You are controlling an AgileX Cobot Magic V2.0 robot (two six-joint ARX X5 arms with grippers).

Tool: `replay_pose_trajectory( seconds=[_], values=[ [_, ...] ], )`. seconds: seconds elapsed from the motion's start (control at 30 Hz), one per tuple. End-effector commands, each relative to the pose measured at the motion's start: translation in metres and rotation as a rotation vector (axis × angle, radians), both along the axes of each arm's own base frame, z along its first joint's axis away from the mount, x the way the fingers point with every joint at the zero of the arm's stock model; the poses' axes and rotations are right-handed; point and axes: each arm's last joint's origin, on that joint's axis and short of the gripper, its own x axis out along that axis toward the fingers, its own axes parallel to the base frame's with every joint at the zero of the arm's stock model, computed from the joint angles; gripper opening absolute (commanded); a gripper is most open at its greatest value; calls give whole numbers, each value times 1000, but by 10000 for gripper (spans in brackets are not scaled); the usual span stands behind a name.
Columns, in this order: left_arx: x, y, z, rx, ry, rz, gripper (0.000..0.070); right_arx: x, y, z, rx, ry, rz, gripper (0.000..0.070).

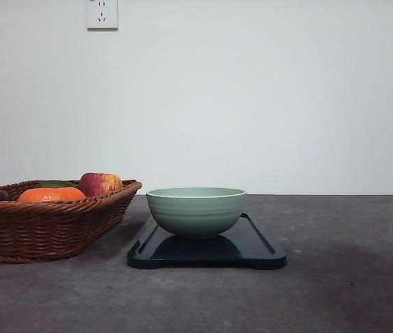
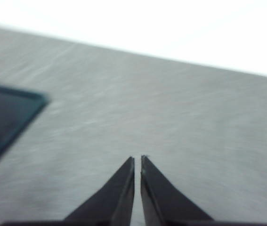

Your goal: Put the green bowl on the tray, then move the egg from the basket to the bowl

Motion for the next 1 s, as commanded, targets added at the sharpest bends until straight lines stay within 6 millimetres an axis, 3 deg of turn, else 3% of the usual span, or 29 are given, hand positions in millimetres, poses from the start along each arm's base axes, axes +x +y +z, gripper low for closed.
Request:
replay_pose_trajectory(
  seconds=[0.0,0.23,0.47,0.97],
  values=[
    [1,0,-5,-1,6,-1,0,-6,-3,-5,18,-46,-25,16],
    [1,0,-5,-1,6,-1,0,-20,-9,-29,45,-95,-86,15],
    [1,0,-5,-1,5,-1,0,-24,-10,-22,63,-182,-94,15],
    [1,0,-5,-1,3,-1,0,-24,-10,-22,69,-187,-91,15]
  ],
)
